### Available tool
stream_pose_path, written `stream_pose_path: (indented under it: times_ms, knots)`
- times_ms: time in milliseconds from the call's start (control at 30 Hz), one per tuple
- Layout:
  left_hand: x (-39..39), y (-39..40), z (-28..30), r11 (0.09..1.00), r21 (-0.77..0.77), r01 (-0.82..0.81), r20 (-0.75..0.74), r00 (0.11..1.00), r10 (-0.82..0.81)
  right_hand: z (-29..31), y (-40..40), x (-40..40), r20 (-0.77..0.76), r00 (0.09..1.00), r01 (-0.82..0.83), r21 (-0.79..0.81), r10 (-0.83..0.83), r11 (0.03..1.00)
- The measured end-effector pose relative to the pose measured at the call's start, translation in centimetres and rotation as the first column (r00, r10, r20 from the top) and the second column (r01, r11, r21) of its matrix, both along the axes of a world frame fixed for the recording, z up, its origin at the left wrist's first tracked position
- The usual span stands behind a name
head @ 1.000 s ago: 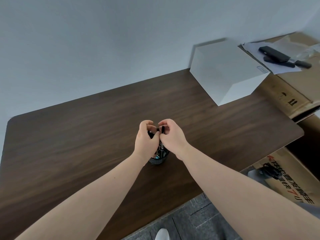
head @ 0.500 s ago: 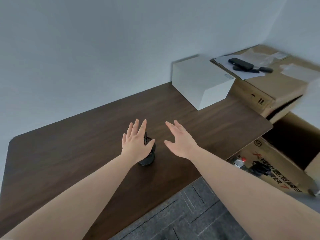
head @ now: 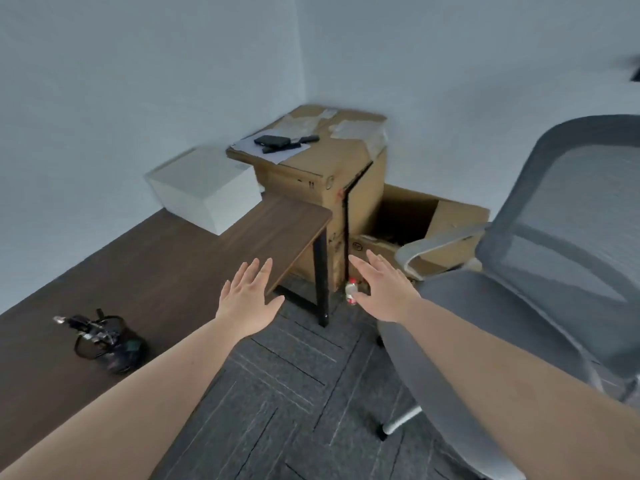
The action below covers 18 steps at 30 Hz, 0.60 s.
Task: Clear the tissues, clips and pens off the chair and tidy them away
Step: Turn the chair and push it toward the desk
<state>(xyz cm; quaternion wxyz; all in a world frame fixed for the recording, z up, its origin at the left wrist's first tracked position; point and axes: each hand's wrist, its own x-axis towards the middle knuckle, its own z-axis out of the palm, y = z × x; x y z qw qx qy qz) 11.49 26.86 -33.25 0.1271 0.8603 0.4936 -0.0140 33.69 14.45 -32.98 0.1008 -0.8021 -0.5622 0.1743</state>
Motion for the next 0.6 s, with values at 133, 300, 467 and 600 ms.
stream_pose_path:
  times_ms: [133,300,467,600]
  knots:
    - [9.9,-5.2,0.1,0.985,-0.006,0.175,-0.011,0.985,-0.175,0.4,-8.7,8.2,0.008,0.984,0.179,0.033,-0.180,0.983]
    - [23.1,-12.9,1.6,0.923,0.005,0.384,0.050,0.922,-0.384,0.3,-19.2,16.5,0.018,0.896,0.444,-0.014,-0.444,0.896]
    - [34.7,-18.9,2.6,0.786,0.031,0.618,0.076,0.783,-0.618,1.3,-27.9,21.5,0.004,0.749,0.662,0.012,-0.662,0.749]
    - [43.3,-23.5,4.0,0.701,0.045,0.712,0.135,0.691,-0.710,3.4,-33.7,24.4,0.029,0.648,0.757,0.088,-0.761,0.647]
